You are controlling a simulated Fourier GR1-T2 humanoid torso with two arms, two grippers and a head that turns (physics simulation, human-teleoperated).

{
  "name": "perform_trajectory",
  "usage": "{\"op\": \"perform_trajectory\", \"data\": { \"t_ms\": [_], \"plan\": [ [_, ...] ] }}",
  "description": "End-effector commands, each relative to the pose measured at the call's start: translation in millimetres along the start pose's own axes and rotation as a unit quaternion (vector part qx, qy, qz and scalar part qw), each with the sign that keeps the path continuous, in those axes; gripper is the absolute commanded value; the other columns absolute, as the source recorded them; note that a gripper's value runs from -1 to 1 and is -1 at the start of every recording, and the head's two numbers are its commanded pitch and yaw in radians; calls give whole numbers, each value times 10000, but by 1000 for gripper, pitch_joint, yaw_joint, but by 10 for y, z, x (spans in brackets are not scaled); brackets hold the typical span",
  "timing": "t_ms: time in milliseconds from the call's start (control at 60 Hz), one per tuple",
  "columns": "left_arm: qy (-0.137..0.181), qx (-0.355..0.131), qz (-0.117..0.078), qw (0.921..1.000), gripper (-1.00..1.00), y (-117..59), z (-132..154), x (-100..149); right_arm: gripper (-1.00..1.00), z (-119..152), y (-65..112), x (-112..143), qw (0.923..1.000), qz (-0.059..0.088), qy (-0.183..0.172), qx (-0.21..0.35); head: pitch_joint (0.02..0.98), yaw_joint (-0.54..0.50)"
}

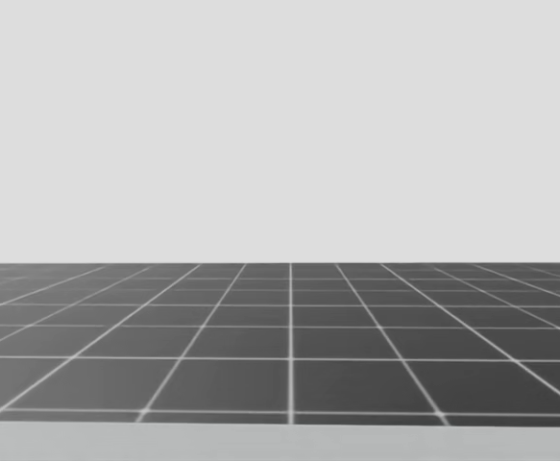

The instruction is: Find the red cube and pick it up.

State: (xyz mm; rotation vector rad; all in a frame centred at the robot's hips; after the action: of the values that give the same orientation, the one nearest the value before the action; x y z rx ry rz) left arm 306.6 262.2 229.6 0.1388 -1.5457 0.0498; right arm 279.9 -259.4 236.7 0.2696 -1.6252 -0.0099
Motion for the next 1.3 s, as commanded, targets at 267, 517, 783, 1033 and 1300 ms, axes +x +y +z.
{"op": "perform_trajectory", "data": {
  "t_ms": [267,517,783,1033,1300],
  "plan": [
    [-7,6,-5,10000,-1000,2,5,1,-1000,8,28,-7,9999,-62,29,111,132,30],
    [-13,6,-30,10000,-1000,2,-4,-1,-1000,3,31,-5,10000,8,-8,91,301,17],
    [-20,-6,-54,10000,-1000,-7,-4,-4,-1000,3,24,-9,9999,26,18,130,534,26],
    [-30,-43,-98,9999,-1000,-19,-9,-4,-1000,4,17,-10,9999,32,55,159,714,40],
    [-34,-65,-95,9999,-1000,-44,4,4,-1000,6,23,-11,9998,37,76,166,838,43]
  ]
}}
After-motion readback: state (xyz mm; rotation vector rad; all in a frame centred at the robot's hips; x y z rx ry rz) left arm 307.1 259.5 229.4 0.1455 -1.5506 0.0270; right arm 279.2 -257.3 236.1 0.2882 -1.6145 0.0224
